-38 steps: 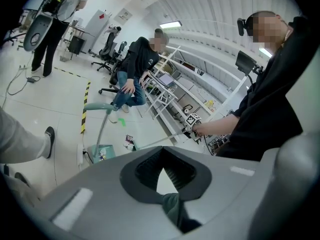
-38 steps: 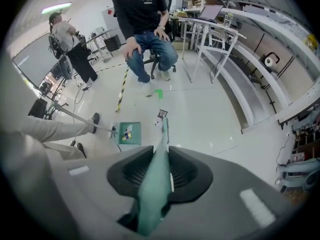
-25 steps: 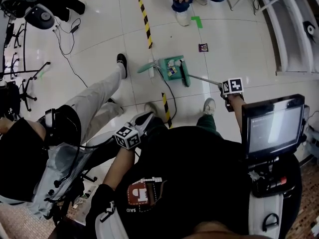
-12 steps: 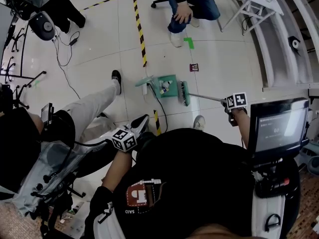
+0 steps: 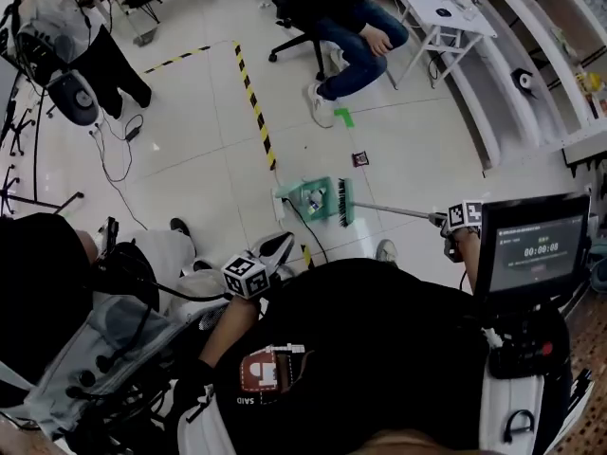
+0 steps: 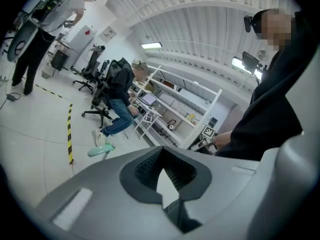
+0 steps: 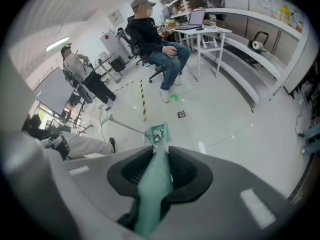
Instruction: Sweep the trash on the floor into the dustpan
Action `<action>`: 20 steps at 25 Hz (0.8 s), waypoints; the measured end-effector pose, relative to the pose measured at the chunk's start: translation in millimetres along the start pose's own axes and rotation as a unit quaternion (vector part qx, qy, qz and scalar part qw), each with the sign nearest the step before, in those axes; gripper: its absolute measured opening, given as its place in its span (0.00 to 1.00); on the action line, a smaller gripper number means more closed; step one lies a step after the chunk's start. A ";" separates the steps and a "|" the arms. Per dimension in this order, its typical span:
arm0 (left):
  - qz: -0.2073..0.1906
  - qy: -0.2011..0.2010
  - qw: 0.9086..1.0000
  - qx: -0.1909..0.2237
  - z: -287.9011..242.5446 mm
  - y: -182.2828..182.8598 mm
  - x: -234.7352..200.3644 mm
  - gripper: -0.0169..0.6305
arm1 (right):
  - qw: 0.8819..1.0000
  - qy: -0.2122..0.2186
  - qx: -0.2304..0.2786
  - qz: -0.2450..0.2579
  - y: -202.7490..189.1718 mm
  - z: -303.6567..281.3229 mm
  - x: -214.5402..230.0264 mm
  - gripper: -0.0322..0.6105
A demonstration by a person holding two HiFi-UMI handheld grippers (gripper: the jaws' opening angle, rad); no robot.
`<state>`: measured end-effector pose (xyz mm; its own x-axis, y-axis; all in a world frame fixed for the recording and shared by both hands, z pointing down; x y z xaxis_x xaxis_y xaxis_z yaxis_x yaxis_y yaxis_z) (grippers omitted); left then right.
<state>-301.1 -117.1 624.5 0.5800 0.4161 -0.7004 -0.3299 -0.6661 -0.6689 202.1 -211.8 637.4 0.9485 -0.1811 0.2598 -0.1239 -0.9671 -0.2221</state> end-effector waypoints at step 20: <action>-0.039 0.121 0.988 0.086 -12.2 -117.8 247.1 0.03 | 0.987 0.106 0.033 0.113 -140.1 35.3 156.0 0.19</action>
<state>-109.8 56.6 533.3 0.7622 0.2883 -0.5796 -0.3869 -0.5149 -0.7649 377.8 -98.2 675.8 0.8153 -0.4315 0.3863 -0.2999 -0.8851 -0.3558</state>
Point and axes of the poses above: the fingertips, and each gripper's own axes: z backward along the fingers, x to its right, y out of its top, the point moved 7 cm from there along z, backward along the fingers, and after that the axes turned 5 degrees about z, right-handed, at the moved point
